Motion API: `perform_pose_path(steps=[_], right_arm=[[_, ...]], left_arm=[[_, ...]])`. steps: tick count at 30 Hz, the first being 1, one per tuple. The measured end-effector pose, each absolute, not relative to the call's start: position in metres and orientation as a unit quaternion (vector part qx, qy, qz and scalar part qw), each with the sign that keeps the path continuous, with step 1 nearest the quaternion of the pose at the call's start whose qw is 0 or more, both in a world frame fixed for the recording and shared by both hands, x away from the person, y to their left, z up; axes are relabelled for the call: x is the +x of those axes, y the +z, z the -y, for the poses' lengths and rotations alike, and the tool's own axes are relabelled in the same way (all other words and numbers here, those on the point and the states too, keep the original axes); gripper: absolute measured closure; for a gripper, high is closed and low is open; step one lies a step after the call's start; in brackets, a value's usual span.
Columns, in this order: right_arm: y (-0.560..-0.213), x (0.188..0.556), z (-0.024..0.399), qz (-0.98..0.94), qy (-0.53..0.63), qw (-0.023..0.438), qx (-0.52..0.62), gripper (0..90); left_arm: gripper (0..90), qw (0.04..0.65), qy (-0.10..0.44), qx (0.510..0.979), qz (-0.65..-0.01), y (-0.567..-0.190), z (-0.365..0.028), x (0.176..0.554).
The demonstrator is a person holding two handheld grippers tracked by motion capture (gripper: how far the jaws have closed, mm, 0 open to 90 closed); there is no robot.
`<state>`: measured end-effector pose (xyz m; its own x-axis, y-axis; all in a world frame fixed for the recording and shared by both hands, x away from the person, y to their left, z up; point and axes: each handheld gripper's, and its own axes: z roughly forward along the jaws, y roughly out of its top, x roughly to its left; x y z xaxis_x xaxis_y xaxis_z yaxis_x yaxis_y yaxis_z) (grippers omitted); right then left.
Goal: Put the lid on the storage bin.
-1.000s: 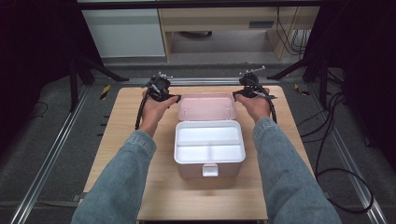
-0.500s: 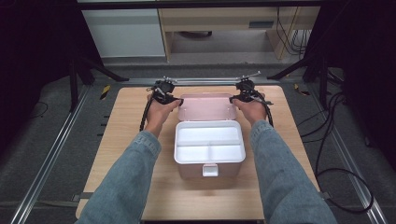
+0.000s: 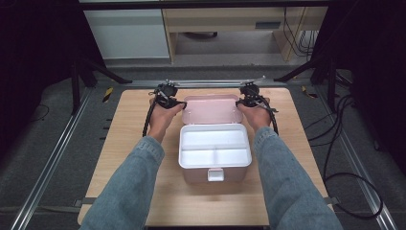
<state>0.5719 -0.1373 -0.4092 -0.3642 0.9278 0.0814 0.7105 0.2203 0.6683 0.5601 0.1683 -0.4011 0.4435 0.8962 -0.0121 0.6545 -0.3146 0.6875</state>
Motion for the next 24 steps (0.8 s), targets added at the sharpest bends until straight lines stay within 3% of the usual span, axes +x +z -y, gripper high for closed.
perform_pose_path(steps=[9, 15, 24], right_arm=[[-0.400, 0.568, 0.136, -0.747, 0.340, 0.184, 0.541, 81.9], [-0.394, 0.566, 0.137, -0.744, 0.352, 0.186, 0.537, 82.4], [-0.381, 0.557, 0.141, -0.738, 0.369, 0.206, 0.526, 82.2]], left_arm=[[51.5, 0.322, 0.184, 0.782, -0.502, -0.400, -0.164, 0.560], [70.2, 0.338, 0.173, 0.777, -0.501, -0.395, -0.160, 0.557], [77.6, 0.346, 0.195, 0.760, -0.515, -0.373, -0.156, 0.549]])
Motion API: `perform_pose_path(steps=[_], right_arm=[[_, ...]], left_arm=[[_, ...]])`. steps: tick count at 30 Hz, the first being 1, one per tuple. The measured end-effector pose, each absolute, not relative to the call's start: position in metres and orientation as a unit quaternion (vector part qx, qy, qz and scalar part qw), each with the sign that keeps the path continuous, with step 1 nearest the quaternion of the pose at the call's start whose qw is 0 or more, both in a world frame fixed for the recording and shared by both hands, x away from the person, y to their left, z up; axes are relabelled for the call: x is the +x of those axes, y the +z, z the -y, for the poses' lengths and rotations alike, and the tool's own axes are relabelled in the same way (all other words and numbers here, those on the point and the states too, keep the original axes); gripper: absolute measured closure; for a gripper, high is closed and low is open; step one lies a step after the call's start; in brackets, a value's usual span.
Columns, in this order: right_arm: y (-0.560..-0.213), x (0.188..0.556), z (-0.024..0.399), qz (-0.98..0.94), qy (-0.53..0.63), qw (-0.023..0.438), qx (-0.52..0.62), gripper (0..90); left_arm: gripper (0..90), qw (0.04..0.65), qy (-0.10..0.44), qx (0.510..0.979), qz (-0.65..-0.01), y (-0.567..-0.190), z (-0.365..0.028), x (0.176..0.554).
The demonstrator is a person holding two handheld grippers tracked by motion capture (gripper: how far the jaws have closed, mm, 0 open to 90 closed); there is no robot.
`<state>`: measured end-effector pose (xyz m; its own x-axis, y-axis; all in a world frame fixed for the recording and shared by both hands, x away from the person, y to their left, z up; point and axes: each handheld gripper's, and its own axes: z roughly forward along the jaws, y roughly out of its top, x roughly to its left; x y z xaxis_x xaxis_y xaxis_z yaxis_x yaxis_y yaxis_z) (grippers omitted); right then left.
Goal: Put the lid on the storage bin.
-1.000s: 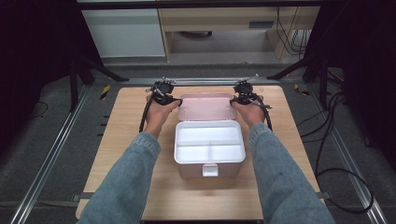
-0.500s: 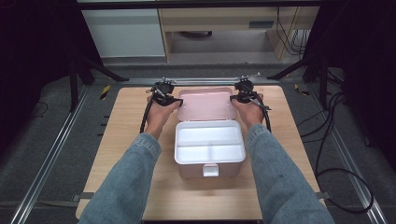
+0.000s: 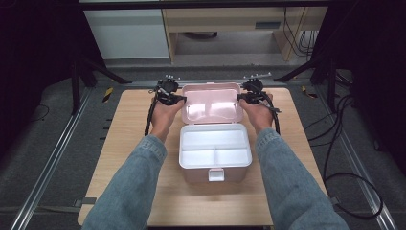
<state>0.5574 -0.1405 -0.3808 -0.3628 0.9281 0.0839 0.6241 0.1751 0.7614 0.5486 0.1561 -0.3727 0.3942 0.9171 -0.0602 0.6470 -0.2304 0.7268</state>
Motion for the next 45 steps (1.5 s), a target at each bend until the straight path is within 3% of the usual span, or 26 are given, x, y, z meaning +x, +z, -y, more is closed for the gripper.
perform_pose_path(steps=[9, 14, 17, 18, 26, 38, 45], right_arm=[[-0.362, 0.542, 0.145, -0.734, 0.386, 0.228, 0.510, 81.5], [-0.351, 0.538, 0.145, -0.733, 0.394, 0.236, 0.501, 74.6], [-0.347, 0.538, 0.146, -0.734, 0.394, 0.241, 0.498, 75.9], [-0.341, 0.537, 0.148, -0.733, 0.391, 0.244, 0.500, 81.6], [-0.326, 0.529, 0.150, -0.729, 0.393, 0.258, 0.497, 83.2], [-0.313, 0.481, 0.152, -0.715, 0.419, 0.296, 0.475, 85.1], [-0.311, 0.449, 0.153, -0.714, 0.427, 0.317, 0.456, 85.3]], left_arm=[[80.7, 0.349, 0.238, 0.759, -0.495, -0.347, -0.149, 0.529], [82.2, 0.356, 0.241, 0.759, -0.490, -0.336, -0.148, 0.521], [82.6, 0.356, 0.243, 0.759, -0.488, -0.334, -0.147, 0.520], [82.8, 0.362, 0.240, 0.755, -0.491, -0.332, -0.147, 0.519], [84.2, 0.374, 0.246, 0.752, -0.484, -0.320, -0.147, 0.512], [83.6, 0.387, 0.258, 0.752, -0.468, -0.306, -0.148, 0.468], [63.1, 0.398, 0.264, 0.748, -0.461, -0.312, -0.159, 0.435]])
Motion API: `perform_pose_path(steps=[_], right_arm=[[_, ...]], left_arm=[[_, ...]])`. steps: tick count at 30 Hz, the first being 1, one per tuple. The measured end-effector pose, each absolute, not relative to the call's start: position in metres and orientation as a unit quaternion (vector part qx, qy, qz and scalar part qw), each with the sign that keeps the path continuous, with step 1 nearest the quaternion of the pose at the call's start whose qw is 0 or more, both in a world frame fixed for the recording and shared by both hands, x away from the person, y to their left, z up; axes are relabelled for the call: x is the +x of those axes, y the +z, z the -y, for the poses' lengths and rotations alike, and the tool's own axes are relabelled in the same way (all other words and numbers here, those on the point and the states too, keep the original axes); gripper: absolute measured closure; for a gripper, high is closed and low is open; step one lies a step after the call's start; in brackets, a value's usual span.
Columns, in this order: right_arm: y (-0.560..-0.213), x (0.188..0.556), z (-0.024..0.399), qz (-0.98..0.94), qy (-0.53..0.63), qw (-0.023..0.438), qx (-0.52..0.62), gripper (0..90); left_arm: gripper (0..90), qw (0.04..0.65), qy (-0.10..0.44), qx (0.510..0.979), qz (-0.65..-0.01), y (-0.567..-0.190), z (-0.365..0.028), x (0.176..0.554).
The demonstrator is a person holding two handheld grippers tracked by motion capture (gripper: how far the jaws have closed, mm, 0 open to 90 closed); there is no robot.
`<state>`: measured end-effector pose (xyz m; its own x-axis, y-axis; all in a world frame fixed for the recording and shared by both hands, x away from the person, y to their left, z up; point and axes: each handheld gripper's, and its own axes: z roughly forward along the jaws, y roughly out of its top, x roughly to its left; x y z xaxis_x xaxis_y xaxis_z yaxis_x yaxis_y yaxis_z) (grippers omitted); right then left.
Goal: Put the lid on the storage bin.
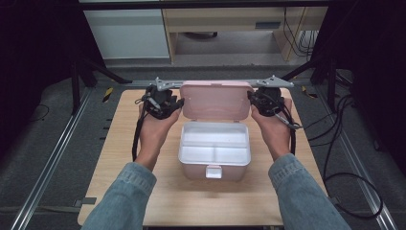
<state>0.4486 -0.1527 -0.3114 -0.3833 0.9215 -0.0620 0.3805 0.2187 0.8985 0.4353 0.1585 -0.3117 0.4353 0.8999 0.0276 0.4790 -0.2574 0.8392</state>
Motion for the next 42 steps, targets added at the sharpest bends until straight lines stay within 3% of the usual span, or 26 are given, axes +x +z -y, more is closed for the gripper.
perform_pose_path(steps=[10, 20, 42], right_arm=[[-0.317, 0.416, 0.157, -0.720, 0.437, 0.321, 0.433, 83.2], [-0.327, 0.395, 0.169, -0.728, 0.468, 0.274, 0.418, 78.5], [-0.354, 0.369, 0.195, -0.728, 0.524, 0.185, 0.401, 74.6]], left_arm=[[51.8, 0.407, 0.258, 0.740, -0.470, -0.341, -0.195, 0.406], [46.7, 0.417, 0.234, 0.739, -0.475, -0.363, -0.222, 0.393], [43.3, 0.448, 0.213, 0.747, -0.443, -0.375, -0.209, 0.392]])
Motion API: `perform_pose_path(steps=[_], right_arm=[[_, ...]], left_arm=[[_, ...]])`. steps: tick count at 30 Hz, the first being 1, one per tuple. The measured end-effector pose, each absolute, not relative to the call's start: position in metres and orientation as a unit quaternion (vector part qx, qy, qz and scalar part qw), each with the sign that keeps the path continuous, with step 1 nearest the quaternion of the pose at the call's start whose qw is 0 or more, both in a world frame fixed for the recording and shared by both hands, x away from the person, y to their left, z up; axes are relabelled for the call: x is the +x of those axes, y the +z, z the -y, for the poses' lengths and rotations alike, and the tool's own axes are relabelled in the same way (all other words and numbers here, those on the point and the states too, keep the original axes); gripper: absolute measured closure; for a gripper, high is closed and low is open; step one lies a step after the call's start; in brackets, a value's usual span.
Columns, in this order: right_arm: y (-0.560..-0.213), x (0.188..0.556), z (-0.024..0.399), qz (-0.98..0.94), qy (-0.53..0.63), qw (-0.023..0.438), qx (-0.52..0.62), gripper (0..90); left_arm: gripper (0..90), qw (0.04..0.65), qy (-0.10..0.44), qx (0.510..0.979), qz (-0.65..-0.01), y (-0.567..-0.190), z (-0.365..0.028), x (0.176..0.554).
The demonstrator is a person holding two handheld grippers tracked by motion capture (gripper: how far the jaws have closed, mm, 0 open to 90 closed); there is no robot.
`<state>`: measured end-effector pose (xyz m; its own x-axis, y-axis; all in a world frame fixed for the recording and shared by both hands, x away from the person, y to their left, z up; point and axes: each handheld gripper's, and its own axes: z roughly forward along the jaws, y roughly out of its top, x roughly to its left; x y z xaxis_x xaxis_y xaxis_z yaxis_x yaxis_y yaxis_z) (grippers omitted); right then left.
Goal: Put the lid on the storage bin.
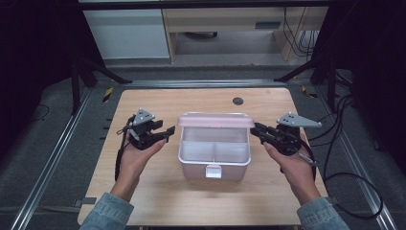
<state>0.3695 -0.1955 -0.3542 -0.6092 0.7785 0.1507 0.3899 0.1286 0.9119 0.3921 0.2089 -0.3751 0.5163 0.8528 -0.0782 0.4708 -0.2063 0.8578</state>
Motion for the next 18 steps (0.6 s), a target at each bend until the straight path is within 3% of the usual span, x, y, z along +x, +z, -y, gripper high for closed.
perform_pose_path(steps=[18], right_arm=[[-0.376, 0.363, 0.202, -0.739, 0.519, 0.153, 0.401, 70.3]], left_arm=[[42.8, 0.442, 0.208, 0.745, -0.455, -0.393, -0.218, 0.387]])
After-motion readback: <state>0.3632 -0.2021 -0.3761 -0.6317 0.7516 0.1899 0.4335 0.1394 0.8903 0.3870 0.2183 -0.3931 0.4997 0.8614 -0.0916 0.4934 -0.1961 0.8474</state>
